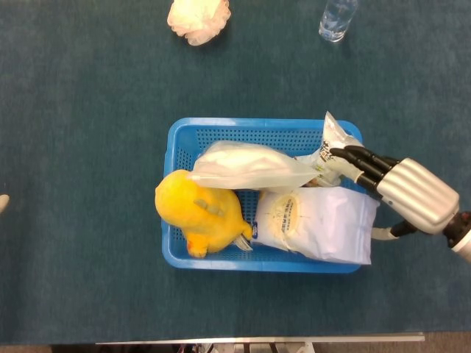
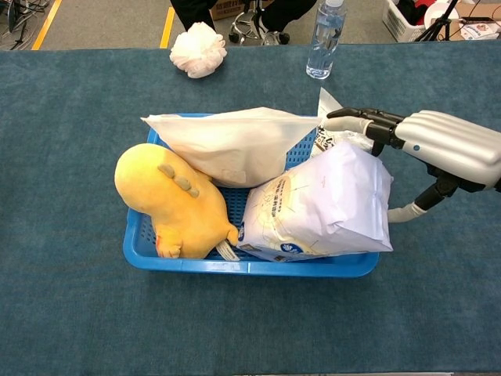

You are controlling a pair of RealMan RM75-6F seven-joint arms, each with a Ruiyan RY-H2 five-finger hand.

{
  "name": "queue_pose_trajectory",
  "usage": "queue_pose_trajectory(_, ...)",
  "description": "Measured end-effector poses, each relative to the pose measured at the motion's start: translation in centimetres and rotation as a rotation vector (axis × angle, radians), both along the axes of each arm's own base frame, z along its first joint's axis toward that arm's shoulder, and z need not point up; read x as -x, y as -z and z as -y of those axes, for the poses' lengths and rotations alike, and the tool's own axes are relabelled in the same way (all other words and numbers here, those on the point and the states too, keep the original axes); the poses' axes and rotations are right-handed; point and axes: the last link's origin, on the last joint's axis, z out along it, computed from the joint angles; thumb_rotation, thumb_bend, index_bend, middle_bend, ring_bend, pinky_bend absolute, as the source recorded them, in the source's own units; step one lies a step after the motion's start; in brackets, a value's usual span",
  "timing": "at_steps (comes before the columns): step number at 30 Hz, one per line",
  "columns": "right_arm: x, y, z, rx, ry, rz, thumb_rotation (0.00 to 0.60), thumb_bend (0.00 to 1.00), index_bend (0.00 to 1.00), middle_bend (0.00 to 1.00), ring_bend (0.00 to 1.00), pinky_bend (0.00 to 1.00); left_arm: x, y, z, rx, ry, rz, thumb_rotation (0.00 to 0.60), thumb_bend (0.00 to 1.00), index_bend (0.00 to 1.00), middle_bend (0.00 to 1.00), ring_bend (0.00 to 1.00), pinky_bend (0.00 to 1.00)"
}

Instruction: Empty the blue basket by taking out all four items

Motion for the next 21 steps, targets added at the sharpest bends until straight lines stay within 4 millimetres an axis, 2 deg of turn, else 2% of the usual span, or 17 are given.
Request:
queue_pose_trajectory(9,0.23,-0.13,0.23,-0.038,0.069,0.063,0.600,0.00,0.12,0.31,0.29,0.50,-0.01,0.09,0.10,0.001,0.000,0.002,0.600,0.10,0.40,0.42,0.29,0.47)
queue_pose_trajectory(17,0.40,-0.52,0.75,-0.079,0.150,0.136,0.600,0.00,0.27,0.45,0.43,0.54,-0.13,0.25,0.02,0.005,0.005,0.004,0.600,0.10,0.40,0.42,0.29,0.48)
queue_pose_trajectory(19,0.45,-0.60,0.88,-0.090,0.171,0.153,0.600,0.03,0.32,0.49,0.47,0.55,-0.13,0.27,0.04,0.005,0.004,0.004,0.600,0.10,0.40,0.42,0.29,0.48)
queue_pose_trajectory(21,0.48,-0.66,1.00,-0.098,0.188,0.168,0.600,0.11,0.36,0.52,0.50,0.57,-0.12,0.28,0.06,0.006,0.003,0.004,0.600,0.10,0.40,0.42,0.29,0.48)
